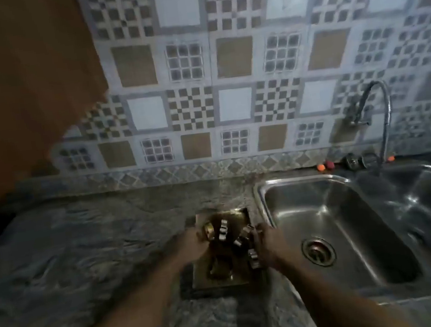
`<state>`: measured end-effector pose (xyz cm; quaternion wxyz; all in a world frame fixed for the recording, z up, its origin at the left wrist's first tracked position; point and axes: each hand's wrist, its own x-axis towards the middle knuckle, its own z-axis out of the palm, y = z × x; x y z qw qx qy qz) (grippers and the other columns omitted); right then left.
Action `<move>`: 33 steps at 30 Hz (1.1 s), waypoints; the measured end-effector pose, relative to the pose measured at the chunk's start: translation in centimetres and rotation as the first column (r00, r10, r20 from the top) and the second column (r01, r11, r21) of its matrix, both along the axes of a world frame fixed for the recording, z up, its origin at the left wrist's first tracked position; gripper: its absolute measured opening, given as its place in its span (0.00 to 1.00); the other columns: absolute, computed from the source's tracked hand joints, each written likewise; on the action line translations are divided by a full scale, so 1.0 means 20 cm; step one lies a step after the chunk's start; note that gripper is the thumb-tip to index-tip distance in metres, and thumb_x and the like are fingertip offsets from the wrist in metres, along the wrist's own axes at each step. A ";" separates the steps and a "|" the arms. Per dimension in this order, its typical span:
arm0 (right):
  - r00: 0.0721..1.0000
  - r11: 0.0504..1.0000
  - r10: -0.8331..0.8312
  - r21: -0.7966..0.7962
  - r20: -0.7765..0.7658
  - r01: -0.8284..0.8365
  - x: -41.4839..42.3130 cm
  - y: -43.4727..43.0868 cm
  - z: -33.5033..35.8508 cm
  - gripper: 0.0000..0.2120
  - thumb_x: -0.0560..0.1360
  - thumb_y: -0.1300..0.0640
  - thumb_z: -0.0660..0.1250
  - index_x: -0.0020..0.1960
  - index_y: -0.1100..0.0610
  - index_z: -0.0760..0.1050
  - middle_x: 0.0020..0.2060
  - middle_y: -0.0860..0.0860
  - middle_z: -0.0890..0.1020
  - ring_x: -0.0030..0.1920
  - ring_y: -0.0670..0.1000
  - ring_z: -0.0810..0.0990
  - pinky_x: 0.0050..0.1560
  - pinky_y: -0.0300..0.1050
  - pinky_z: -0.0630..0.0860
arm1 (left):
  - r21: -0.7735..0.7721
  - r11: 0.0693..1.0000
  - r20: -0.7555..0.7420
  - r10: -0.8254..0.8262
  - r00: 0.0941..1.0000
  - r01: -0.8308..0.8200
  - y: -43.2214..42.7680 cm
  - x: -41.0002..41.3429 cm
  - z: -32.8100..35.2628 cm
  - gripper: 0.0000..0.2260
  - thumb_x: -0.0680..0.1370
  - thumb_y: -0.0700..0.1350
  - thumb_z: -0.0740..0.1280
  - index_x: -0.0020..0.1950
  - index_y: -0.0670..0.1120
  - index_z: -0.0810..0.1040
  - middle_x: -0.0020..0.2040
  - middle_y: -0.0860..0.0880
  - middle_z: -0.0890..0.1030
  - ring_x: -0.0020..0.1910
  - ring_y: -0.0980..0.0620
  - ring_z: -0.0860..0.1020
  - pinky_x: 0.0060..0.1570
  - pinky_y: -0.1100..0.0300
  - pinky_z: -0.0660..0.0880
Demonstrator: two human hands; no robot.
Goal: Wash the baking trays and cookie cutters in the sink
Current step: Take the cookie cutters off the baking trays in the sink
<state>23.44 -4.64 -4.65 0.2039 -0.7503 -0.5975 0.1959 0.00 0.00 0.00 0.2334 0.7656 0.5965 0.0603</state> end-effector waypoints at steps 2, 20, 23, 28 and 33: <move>0.988 1.000 -0.023 0.015 -0.155 0.026 0.04 0.01 -0.07 0.16 0.79 0.38 0.55 0.49 0.49 0.73 0.44 0.50 0.80 0.45 0.53 0.79 0.46 0.47 0.75 | -0.035 0.999 0.074 0.015 0.997 -0.012 0.01 0.02 -0.07 0.07 0.77 0.46 0.66 0.52 0.46 0.80 0.49 0.44 0.82 0.52 0.44 0.81 0.42 0.57 0.74; 0.890 0.998 0.060 -0.001 -0.452 -0.068 0.06 0.04 -0.20 0.08 0.82 0.58 0.59 0.59 0.48 0.67 0.49 0.42 0.76 0.48 0.37 0.75 0.36 0.25 0.69 | -0.267 0.908 0.250 0.388 0.887 -0.322 0.04 0.10 -0.31 0.16 0.82 0.36 0.61 0.70 0.41 0.72 0.66 0.42 0.76 0.61 0.48 0.75 0.52 0.63 0.67; 0.865 1.000 0.023 0.012 -0.502 -0.020 0.05 0.04 -0.20 0.11 0.82 0.60 0.59 0.62 0.51 0.69 0.53 0.46 0.78 0.50 0.43 0.77 0.37 0.26 0.67 | -0.276 0.899 0.282 0.413 0.866 -0.339 0.04 0.11 -0.32 0.16 0.82 0.36 0.60 0.70 0.41 0.73 0.64 0.42 0.77 0.51 0.53 0.75 0.47 0.64 0.69; 0.817 0.999 0.000 0.034 -0.577 0.025 0.03 0.04 -0.25 0.11 0.81 0.60 0.60 0.61 0.49 0.70 0.57 0.49 0.80 0.54 0.46 0.80 0.47 0.39 0.77 | -0.295 0.878 0.337 0.465 0.819 -0.377 0.02 0.09 -0.35 0.18 0.81 0.38 0.63 0.72 0.43 0.72 0.57 0.47 0.78 0.37 0.65 0.69 0.34 0.74 0.65; 0.791 0.993 -0.031 0.074 -0.611 0.096 -0.02 0.02 -0.34 0.13 0.78 0.52 0.60 0.61 0.44 0.70 0.57 0.49 0.80 0.55 0.48 0.80 0.57 0.55 0.78 | -0.291 0.883 0.376 0.459 0.805 -0.368 -0.04 0.07 -0.33 0.20 0.80 0.37 0.65 0.73 0.45 0.71 0.64 0.48 0.78 0.51 0.58 0.77 0.48 0.70 0.70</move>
